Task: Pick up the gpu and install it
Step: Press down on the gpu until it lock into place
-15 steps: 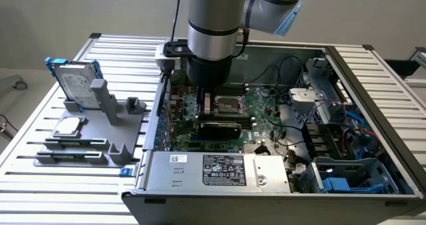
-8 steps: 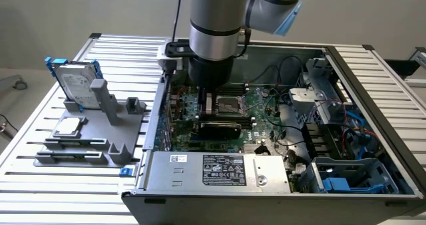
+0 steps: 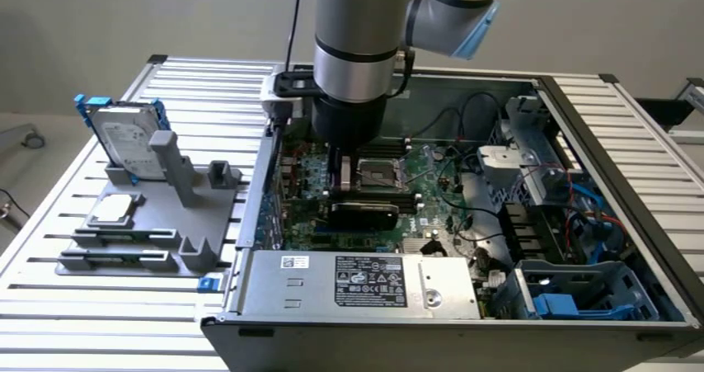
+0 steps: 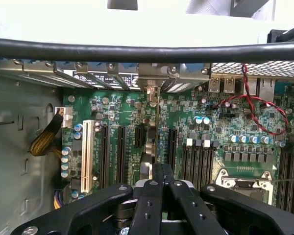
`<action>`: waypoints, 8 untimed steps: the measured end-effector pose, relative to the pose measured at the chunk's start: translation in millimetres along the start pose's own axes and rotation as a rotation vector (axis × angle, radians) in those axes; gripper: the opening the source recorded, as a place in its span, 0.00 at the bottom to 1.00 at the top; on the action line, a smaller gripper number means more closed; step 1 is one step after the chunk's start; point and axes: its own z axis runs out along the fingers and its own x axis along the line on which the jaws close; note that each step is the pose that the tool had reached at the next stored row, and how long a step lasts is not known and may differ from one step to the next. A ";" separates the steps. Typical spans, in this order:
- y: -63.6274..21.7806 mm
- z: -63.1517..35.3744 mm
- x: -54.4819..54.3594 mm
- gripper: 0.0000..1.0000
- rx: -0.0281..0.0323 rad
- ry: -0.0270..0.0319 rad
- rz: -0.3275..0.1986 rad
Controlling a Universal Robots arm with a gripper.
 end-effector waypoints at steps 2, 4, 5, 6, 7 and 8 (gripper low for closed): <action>0.0 0.6 0.0 0.11 0.0000 0.0008 0.000; 0.0 1.0 0.0 0.11 0.0000 0.0015 0.000; 0.0 1.2 0.0 0.11 -0.0001 0.0019 0.000; -0.1 1.4 0.0 0.11 -0.0001 0.0021 0.000; -0.1 1.6 0.0 0.11 0.0000 0.0024 0.000; -0.1 1.7 0.1 0.11 -0.0001 0.0027 0.000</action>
